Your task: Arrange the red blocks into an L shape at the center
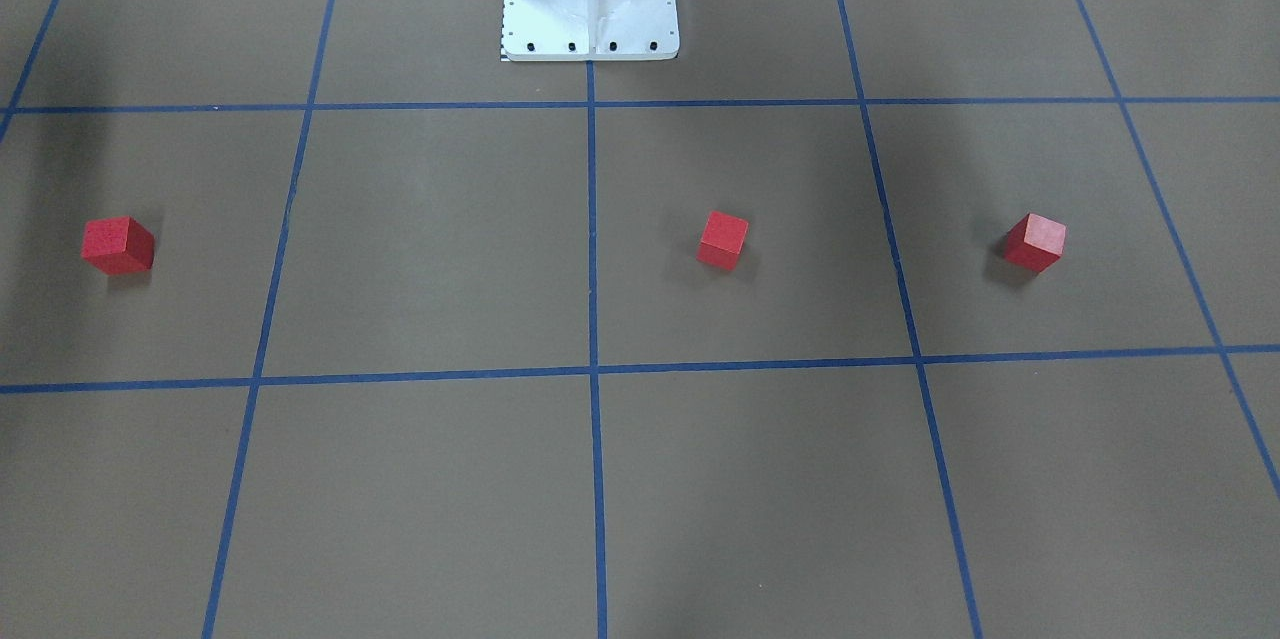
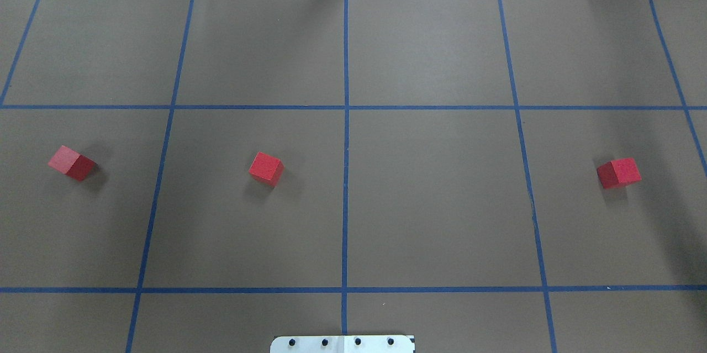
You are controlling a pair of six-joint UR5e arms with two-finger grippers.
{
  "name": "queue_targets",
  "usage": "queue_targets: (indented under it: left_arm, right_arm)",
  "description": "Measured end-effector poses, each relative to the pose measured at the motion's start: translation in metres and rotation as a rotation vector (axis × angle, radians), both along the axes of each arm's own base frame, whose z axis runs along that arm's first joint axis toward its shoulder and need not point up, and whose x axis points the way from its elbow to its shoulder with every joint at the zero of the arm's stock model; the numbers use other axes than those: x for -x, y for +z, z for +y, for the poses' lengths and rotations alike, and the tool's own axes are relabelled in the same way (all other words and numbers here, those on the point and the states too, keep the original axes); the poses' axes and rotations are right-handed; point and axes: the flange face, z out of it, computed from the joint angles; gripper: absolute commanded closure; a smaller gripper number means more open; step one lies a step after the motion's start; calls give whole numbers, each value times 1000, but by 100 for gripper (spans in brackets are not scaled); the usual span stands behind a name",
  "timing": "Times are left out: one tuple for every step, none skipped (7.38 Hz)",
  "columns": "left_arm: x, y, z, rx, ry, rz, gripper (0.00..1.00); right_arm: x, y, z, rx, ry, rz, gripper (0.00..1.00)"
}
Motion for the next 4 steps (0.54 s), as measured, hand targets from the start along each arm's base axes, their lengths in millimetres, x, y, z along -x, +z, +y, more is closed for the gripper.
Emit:
queue_targets:
  left_arm:
    - [-11,-4,-4,-11,-9,17,0]
    - [-27,-9,-8,-19,-7,34,0]
    - [-43,-15,-11,-18,-2,50,0]
    - [-51,-19,-12,-18,4,57,0]
  right_arm:
    - [10,-9,-1,-8,2,-54,0]
    - [26,-18,-3,-4,10,-93,0]
    - [50,-26,-4,25,25,-131,0]
    - [78,-33,-6,60,45,-156,0]
